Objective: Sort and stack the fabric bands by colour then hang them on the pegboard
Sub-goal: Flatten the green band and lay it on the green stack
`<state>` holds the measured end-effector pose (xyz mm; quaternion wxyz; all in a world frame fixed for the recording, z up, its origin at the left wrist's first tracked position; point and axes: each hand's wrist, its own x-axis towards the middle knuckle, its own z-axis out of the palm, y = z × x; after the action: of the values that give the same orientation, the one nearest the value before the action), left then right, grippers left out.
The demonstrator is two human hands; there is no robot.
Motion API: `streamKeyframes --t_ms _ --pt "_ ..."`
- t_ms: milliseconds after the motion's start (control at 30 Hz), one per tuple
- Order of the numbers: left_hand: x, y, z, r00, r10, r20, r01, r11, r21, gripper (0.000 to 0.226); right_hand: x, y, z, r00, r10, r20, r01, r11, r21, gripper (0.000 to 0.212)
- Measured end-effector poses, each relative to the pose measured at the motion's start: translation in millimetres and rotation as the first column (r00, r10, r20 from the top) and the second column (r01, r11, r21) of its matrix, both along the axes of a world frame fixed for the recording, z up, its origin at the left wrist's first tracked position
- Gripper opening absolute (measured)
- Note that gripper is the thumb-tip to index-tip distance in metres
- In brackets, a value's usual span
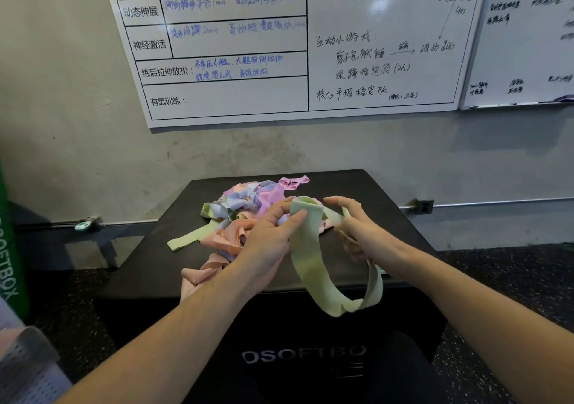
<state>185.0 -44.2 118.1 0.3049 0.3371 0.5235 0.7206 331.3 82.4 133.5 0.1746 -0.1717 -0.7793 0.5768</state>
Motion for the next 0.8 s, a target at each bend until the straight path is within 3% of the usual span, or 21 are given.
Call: streamKeyframes --t_ms 100,200,267,400,600,700,800 --pt "0.4 -1.2 1.8 0.999 0.028 -0.023 -0.027 0.998 0.054 0.018 0.7 1.4 -8.5 1.0 -0.008 0.022 0.004 0.987 0.163 0.038" --pt "4.6 -3.8 6.4 0.998 0.052 -0.038 -0.051 0.999 0.017 0.032 -1.0 -3.7 -9.8 0.998 -0.034 -0.043 0.043 0.973 0.227 0.022" --pt "6.6 -4.7 8.3 0.998 0.04 -0.052 -0.04 0.999 -0.004 0.036 -2.5 -7.8 -7.4 0.989 -0.081 -0.124 0.106 0.973 0.203 0.014" --pt "10.2 -4.6 9.8 0.995 0.041 -0.095 -0.043 0.999 -0.023 0.041 -2.1 -14.9 1.0 0.948 -0.126 -0.292 0.163 0.981 0.106 0.031" --pt "14.7 -6.2 8.4 0.991 0.051 -0.123 -0.053 0.999 -0.014 0.036 -5.4 -24.6 9.2 0.912 -0.157 -0.378 0.198 0.978 0.07 0.007" --pt "19.3 -3.5 1.4 0.994 0.083 -0.076 -0.08 0.996 0.046 0.022 -7.3 -22.5 11.4 0.906 -0.173 -0.387 0.187 0.982 -0.003 0.002" --pt "25.2 -4.5 -2.1 0.99 0.106 -0.096 -0.102 0.994 0.042 0.028 -7.4 -22.4 12.8 0.893 -0.201 -0.403 0.215 0.977 -0.01 0.003"
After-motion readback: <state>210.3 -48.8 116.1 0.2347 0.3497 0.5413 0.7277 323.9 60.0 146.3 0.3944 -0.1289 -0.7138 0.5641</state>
